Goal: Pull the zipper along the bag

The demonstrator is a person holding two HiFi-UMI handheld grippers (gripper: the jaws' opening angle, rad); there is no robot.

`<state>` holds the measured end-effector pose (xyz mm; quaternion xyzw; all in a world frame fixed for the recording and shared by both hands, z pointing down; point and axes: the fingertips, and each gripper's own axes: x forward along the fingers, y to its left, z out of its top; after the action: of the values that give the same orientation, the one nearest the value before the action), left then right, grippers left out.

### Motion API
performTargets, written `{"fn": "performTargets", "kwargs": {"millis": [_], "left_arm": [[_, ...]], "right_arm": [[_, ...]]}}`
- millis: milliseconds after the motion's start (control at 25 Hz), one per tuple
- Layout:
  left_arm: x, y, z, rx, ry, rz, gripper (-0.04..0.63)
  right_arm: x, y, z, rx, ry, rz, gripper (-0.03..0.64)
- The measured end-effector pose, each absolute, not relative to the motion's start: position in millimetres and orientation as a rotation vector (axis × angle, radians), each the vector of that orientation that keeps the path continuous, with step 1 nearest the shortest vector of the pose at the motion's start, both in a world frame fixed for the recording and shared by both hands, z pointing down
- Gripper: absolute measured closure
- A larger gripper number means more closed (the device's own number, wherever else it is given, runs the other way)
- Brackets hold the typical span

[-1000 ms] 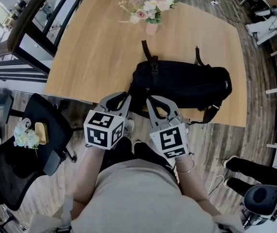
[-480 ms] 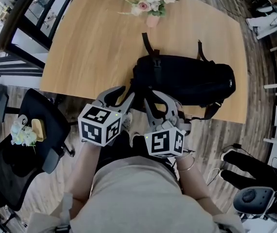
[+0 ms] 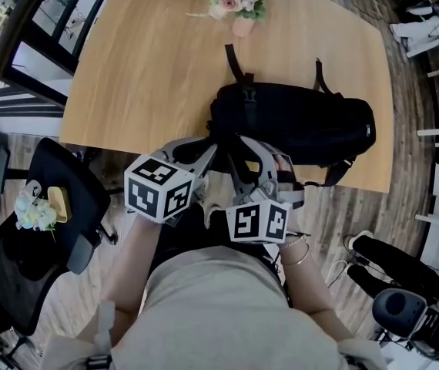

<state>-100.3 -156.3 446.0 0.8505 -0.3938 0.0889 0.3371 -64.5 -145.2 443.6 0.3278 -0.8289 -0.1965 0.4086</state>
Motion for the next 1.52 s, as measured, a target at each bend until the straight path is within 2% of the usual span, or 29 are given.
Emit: {"fn": "performTargets", "kwargs": {"millis": [880, 1520], "left_arm": [[-89.6, -149.3, 453.9, 2.299, -0.853, 0.331, 0.563], [-92.3, -153.2, 457.7, 2.300, -0.768, 0.308, 0.565]], "right_arm": [[-72.5, -160.1, 481.4, 0.780, -2.220, -0.021, 0.469], [-61.0, -156.1, 469.5, 0.934, -2.260, 0.088, 0.510]]}}
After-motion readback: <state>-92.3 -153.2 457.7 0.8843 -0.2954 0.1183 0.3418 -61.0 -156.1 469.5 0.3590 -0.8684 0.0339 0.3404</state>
